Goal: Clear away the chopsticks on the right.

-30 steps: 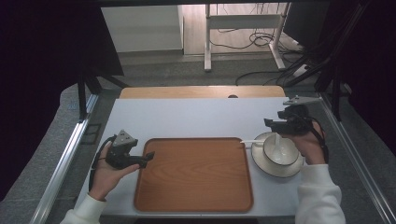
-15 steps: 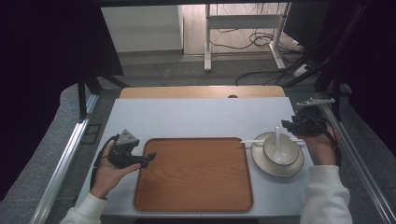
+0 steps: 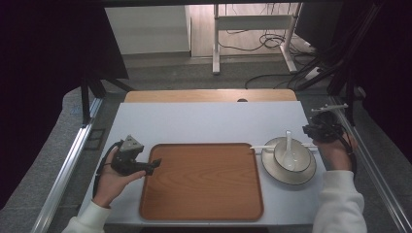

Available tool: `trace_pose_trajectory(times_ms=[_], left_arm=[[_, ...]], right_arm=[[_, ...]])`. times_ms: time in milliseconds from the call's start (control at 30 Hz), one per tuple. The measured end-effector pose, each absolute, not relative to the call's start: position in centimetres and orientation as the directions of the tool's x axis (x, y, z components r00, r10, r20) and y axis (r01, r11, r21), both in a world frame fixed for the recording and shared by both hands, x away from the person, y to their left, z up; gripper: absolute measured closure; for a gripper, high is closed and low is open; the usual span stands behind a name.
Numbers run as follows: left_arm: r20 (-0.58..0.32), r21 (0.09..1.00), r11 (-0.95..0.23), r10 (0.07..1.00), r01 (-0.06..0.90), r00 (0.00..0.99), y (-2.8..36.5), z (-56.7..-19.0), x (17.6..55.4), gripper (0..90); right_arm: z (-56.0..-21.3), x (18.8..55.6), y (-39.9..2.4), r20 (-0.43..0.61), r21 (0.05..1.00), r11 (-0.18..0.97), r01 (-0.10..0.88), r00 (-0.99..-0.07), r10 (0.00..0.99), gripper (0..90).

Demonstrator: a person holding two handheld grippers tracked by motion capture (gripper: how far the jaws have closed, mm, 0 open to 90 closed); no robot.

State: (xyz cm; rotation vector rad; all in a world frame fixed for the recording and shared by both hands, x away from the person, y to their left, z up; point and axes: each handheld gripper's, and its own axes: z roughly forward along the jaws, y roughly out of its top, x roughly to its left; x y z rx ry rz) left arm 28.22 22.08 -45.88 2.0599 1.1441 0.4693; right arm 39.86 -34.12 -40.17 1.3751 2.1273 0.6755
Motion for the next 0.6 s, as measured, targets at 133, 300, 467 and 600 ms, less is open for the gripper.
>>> trace_pose_trajectory(times_ms=[133, 300, 467, 600], left_arm=[[-0.03, 0.743, -0.341, 0.843, 0.576, 0.537, 22.2, -45.9, 28.3, 17.5], [-0.032, 0.746, -0.333, 0.848, 0.577, 0.53, 22.3, -45.7, 28.3, 17.6], [-0.031, 0.743, -0.332, 0.85, 0.581, 0.525, 22.5, -45.7, 28.2, 17.5], [-0.034, 0.744, -0.325, 0.854, 0.584, 0.519, 22.7, -45.6, 28.2, 17.5]], right_arm=[[-40.6, 40.1, -34.8, -0.135, 0.639, 0.347, 0.686, -0.344, 0.929, 89.5], [-41.9, 41.0, -35.2, -0.163, 0.587, 0.366, 0.722, -0.338, 0.927, 90.0], [-43.4, 41.9, -35.0, -0.185, 0.539, 0.383, 0.75, -0.338, 0.923, 90.0], [-44.0, 42.2, -35.3, -0.195, 0.538, 0.377, 0.754, -0.323, 0.926, 90.0]])
